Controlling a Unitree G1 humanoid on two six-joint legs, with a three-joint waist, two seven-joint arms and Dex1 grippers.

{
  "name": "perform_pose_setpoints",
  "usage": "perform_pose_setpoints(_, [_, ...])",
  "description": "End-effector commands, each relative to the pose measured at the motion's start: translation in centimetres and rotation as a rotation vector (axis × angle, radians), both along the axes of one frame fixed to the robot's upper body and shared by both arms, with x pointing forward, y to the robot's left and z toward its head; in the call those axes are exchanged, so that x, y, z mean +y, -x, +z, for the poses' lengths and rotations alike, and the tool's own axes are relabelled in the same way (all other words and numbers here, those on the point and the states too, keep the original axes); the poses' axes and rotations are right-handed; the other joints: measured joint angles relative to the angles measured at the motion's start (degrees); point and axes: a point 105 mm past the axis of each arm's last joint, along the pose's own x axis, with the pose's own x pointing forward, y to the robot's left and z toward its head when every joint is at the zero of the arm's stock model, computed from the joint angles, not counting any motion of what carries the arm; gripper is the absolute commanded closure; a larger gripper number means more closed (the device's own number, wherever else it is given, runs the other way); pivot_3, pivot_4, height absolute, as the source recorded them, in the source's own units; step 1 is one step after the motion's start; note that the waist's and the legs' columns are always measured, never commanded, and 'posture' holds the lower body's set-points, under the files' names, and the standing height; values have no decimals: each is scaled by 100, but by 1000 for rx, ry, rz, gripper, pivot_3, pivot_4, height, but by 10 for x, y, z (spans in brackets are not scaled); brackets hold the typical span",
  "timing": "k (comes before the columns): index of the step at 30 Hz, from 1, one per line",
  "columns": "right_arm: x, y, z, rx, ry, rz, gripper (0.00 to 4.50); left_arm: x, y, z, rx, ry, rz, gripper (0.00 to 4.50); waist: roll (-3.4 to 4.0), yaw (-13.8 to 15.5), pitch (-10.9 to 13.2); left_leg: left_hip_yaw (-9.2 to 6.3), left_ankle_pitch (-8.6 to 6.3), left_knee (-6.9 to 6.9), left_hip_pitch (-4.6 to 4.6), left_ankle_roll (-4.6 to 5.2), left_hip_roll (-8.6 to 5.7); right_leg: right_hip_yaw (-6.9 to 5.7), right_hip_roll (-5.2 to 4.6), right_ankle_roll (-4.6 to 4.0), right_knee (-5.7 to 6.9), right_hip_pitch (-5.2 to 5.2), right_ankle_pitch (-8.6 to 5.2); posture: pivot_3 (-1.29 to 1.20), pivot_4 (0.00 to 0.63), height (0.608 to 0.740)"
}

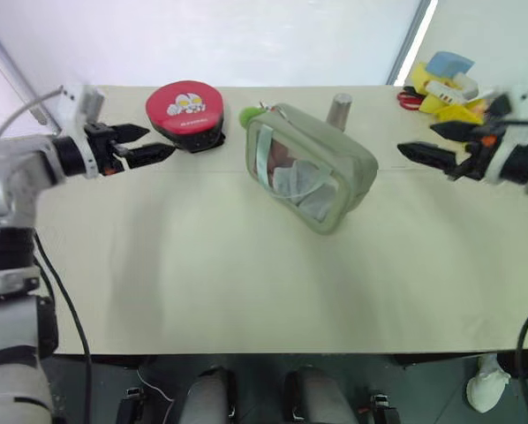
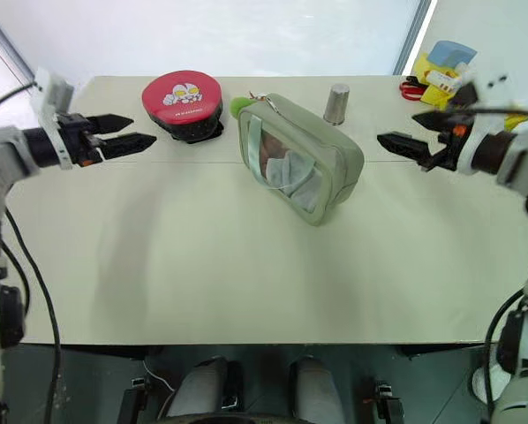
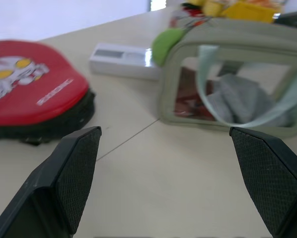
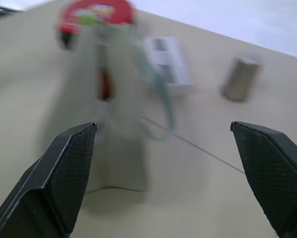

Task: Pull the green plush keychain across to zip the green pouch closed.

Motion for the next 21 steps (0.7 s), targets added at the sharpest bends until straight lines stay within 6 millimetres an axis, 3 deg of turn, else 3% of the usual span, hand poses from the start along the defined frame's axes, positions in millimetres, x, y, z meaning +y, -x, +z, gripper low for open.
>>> perform_pose_setpoints(1, [16, 10, 14, -12, -7, 108, 0, 4, 3, 10, -32, -52, -38, 75, 0, 0, 0, 0, -4, 1, 0, 7, -1, 0, -1, 0, 0, 1, 0, 0, 150, 740])
perform_pose_setpoints(8, [21, 2, 6, -21, 57, 104, 0, 15, -12, 7, -78, -70, 52, 75, -4, 12, 2, 1, -7, 11, -29, 13, -1, 1, -7, 0, 6, -29, 0, 0, 150, 740])
perform_pose_setpoints(17, [22, -4, 5, -36, 73, 71, 0, 10, -10, 1, -95, -82, 41, 75, -4, 5, 2, 3, -5, 19, -39, 9, -1, 1, -11, 2, 12, -40, 1, 0, 150, 740])
perform_pose_setpoints(21, [35, 0, 7, -38, 72, 103, 0, 0, -11, 4, -120, -74, 22, 75, -4, 7, 2, 3, -5, 18, -39, 9, -1, 1, -11, 2, 11, -40, 1, 0, 150, 740])
